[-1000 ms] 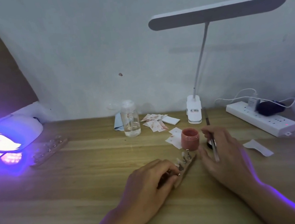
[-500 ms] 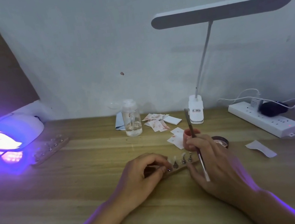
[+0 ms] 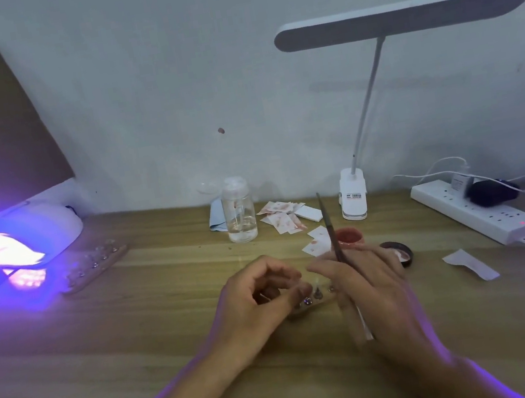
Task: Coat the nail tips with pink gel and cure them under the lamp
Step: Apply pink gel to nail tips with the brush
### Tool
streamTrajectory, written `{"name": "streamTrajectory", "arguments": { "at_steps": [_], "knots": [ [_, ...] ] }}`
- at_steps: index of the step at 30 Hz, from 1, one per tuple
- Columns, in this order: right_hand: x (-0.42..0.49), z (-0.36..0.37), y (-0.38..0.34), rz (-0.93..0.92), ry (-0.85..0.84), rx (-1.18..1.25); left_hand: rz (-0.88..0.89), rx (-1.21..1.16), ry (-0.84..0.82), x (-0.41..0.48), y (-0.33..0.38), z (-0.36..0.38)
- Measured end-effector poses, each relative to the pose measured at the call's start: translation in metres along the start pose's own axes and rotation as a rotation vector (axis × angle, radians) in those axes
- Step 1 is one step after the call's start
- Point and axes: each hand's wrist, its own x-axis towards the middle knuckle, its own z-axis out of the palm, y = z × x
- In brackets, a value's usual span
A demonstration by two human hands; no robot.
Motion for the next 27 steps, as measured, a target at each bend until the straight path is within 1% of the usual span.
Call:
{"name": "streamTrajectory", "arguments": {
  "at_steps": [3,7,11,14,17,20,24,25,27],
  "knots": [
    [0.005,0.004,-0.007,0.035,-0.005,0.017,-0.019,-0.080,-0.029,-0.002,0.005,-0.001],
    [0.005,0.009,-0.009,0.057,-0.004,-0.031,-0.078,-0.189,-0.112,-0.006,0.010,-0.006],
    [0.004,0.010,-0.005,0.035,0.023,-0.065,-0.120,-0.231,-0.099,-0.007,0.013,-0.003],
    [0.004,0.010,-0.003,0.026,0.039,-0.063,-0.114,-0.193,-0.089,-0.009,0.015,-0.001],
    [0.003,0.011,-0.001,0.007,0.035,-0.082,-0.109,-0.094,-0.101,-0.009,0.014,0.000],
    [0.003,0.011,0.001,-0.023,0.040,-0.110,-0.119,-0.054,-0.075,-0.009,0.012,0.000],
    [0.003,0.009,0.002,-0.006,0.096,-0.122,-0.137,-0.008,0.018,-0.007,0.011,0.000],
    [0.004,0.008,0.002,0.004,0.111,-0.122,-0.146,0.027,0.063,-0.005,0.009,-0.001],
    [0.004,0.007,0.002,0.023,0.121,-0.117,-0.159,0.185,0.122,0.000,0.002,-0.007]
  ]
}}
